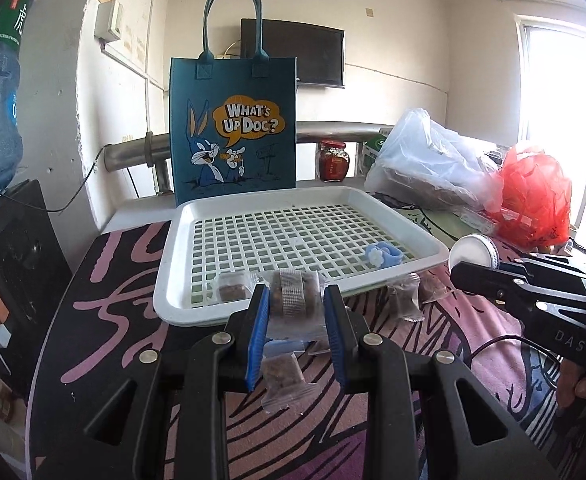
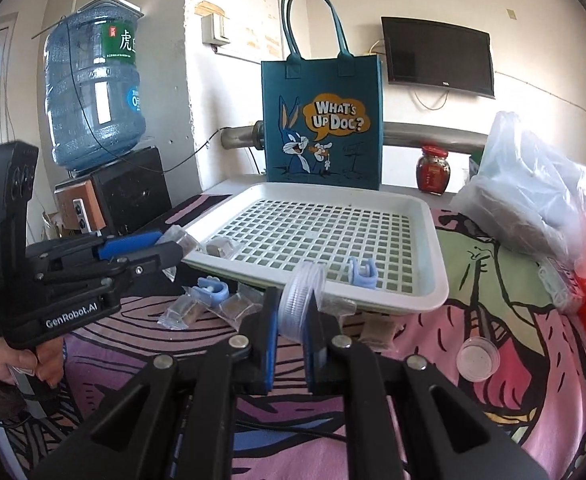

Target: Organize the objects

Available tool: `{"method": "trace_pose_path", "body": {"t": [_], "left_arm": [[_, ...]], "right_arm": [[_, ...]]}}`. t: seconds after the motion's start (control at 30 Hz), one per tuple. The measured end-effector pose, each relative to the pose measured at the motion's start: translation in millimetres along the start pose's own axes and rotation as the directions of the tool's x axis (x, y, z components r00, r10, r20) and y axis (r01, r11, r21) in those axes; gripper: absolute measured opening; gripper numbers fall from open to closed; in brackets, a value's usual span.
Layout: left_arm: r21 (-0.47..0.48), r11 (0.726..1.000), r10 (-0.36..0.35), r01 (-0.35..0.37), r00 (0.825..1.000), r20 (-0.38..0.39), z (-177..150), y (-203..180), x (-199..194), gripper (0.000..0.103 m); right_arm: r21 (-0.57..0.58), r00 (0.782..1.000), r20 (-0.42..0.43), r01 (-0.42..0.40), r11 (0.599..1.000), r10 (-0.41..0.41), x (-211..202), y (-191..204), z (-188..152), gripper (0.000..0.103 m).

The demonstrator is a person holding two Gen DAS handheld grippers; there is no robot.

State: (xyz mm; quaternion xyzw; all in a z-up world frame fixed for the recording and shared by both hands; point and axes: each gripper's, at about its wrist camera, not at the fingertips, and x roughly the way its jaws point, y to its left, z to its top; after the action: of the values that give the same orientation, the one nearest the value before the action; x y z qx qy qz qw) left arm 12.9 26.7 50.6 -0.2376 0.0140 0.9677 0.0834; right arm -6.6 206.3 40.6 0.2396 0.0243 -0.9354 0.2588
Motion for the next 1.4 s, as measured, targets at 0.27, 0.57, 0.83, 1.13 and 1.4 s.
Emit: {"method": "trace_pose_path", "body": {"t": [0.27,0.57,0.83,1.13,1.4], "left_arm": [[0.021,1.000,-0.004,0.004,1.000,0.021,0.1,-4.0,-4.0,0.027],[0.004,1.000,-0.010,0.010,1.000,0.010,-0.4,-1.1,-1.8,0.027],[0.000,1.000,-0.010,0.010,1.000,0.008,-0.6,-0.4,-1.2,0.027],[-0.004,1.000,-0.011,0.011,1.000,0.004,-0.7,0.6,-0.6,0.027],[-0.005,1.000,-0.011,0.011,1.000,0.003,-0.7,0.9,-0.5,0.027]], "right_arm": [[0.018,0.999,0.035,-0.022,1.000,0.022,-4.9,-2.8,-0.3,0.010],[0.004,0.999,0.031,-0.032,0.999,0.032,-3.8,0.3,-0.4,0.010],[0.002,0.999,0.027,-0.035,0.999,0.035,-2.6,0.6,-0.8,0.010],[0.002,0.999,0.024,-0.036,0.999,0.036,-1.9,1.6,-1.1,0.011],[0.000,0.999,0.022,-0.037,0.999,0.037,-1.5,1.4,-0.9,0.011]]}}
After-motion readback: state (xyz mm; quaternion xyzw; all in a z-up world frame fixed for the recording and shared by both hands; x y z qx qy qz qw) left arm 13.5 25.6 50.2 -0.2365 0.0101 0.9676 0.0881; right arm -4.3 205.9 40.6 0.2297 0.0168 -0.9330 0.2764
